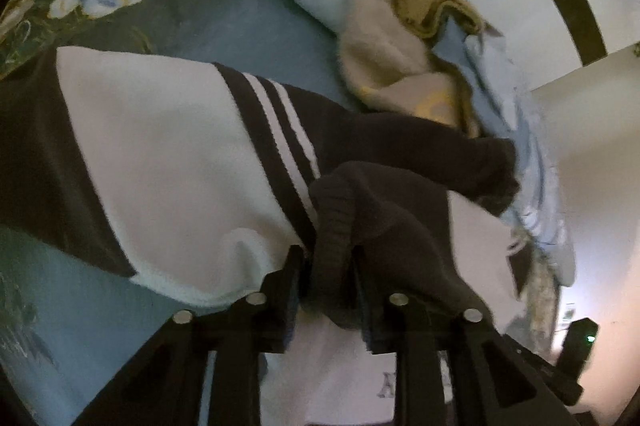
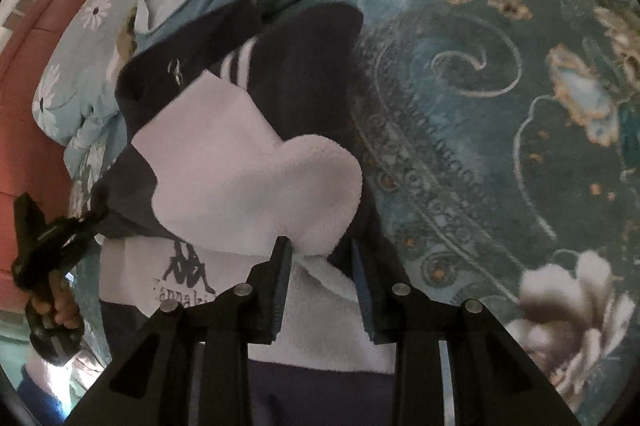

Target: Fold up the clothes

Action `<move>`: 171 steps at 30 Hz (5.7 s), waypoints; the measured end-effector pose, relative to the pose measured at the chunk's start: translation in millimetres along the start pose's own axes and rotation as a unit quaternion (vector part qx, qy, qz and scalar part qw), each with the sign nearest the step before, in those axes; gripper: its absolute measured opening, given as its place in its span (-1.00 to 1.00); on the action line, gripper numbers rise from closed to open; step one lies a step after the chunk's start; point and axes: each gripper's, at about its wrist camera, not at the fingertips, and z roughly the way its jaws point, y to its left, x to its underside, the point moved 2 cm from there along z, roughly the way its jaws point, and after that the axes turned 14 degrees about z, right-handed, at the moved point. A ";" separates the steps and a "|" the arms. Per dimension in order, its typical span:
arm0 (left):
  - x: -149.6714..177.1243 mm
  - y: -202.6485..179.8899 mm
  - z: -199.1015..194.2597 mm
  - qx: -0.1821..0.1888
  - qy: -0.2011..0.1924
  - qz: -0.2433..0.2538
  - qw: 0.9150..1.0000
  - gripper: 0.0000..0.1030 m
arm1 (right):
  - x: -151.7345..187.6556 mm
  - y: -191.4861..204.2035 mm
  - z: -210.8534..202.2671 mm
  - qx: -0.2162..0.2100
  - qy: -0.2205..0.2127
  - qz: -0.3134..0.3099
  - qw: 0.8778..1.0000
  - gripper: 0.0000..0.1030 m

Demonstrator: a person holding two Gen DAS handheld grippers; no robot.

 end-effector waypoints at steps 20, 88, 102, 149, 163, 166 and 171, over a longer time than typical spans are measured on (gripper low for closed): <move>47.2 231.3 -120.1 -0.024 -0.157 -0.360 0.919 0.26 | 56.6 28.1 -56.5 -0.017 -0.049 0.024 0.998 -0.39; 29.8 -317.9 111.9 0.018 0.030 0.344 0.938 -0.55 | 66.1 -38.0 -24.1 -0.058 -0.021 0.147 0.987 -0.39; 44.0 -295.3 99.5 0.099 0.119 0.314 0.937 0.16 | 60.4 -29.4 -39.3 -0.060 -0.039 0.137 0.988 -0.38; 40.1 -39.8 27.7 -0.199 0.038 0.145 0.969 0.49 | -25.0 -5.6 -4.6 -0.076 -0.076 0.133 0.985 -0.66; 52.6 -32.0 -7.4 -0.039 0.088 0.111 0.989 0.54 | 4.2 -4.2 -28.1 -0.077 -0.010 0.052 0.996 -0.12; 75.1 -20.3 -28.0 -0.004 0.096 0.101 0.990 0.54 | 32.7 -27.2 -32.3 -0.055 0.025 0.031 0.998 -0.04; 115.7 -0.4 -48.9 0.021 0.117 0.093 0.988 0.54 | 74.4 -79.3 -34.1 -0.044 0.085 0.073 0.993 -0.02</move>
